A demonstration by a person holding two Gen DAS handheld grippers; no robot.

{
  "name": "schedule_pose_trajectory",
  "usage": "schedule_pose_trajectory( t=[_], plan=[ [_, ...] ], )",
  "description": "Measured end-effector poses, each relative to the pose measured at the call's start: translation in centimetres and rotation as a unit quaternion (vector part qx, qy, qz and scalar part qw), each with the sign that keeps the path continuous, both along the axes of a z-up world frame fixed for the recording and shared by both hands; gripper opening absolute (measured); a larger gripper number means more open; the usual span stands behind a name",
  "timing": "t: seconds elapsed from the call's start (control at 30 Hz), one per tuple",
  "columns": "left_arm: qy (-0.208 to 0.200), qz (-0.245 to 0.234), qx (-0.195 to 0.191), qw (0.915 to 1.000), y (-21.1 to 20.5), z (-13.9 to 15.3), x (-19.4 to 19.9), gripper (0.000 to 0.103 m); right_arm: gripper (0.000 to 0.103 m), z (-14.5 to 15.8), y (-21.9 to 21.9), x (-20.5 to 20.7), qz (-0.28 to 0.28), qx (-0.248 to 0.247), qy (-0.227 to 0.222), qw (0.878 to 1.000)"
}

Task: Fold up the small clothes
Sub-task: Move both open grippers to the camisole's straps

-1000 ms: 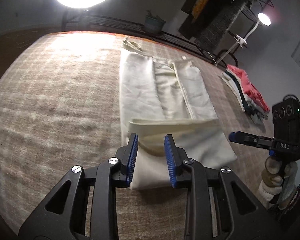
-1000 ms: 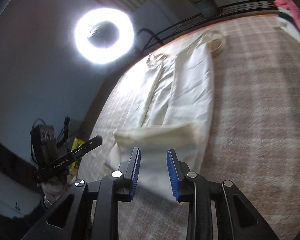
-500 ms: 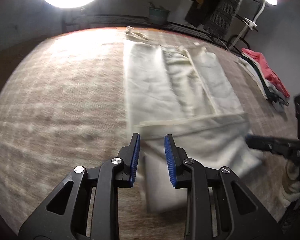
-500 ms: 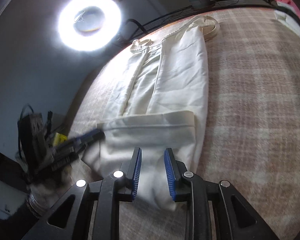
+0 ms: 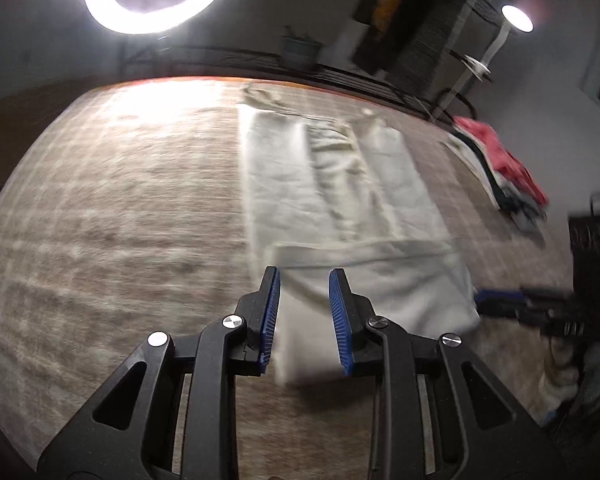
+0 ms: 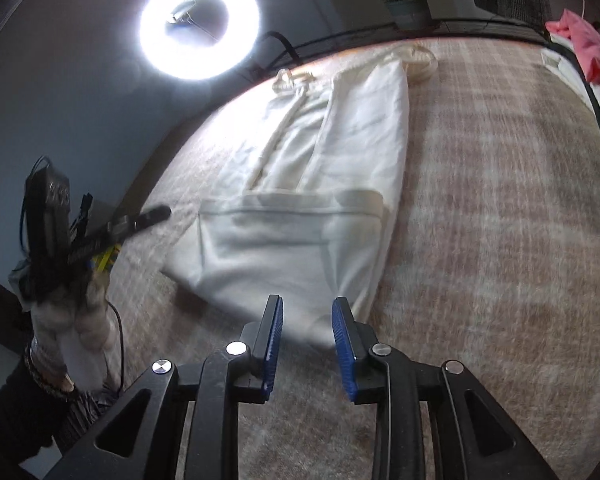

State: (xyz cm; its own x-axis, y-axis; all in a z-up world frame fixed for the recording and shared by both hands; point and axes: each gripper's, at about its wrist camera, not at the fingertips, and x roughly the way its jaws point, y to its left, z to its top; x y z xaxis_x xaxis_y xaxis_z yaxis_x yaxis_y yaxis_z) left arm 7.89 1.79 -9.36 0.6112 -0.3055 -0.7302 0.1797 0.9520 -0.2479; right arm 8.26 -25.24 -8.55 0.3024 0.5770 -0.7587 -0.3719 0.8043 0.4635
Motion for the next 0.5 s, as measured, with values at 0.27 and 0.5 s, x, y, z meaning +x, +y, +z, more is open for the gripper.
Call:
schedule_pose_trajectory(
  t=[0.27, 0.5],
  plan=[
    [0.012, -0.060, 0.074, 0.9954, -4.7, -2.4, -0.2, 0.027, 0.034, 1.0, 2.5, 1.7, -0.003, -0.010, -0.038, 0.999],
    [0.023, -0.023, 0.072, 0.9969, -2.5, -2.5, 0.2, 0.027, 0.027, -0.5, 2.5, 3.3, -0.025, -0.032, -0.005, 0.999]
  ],
)
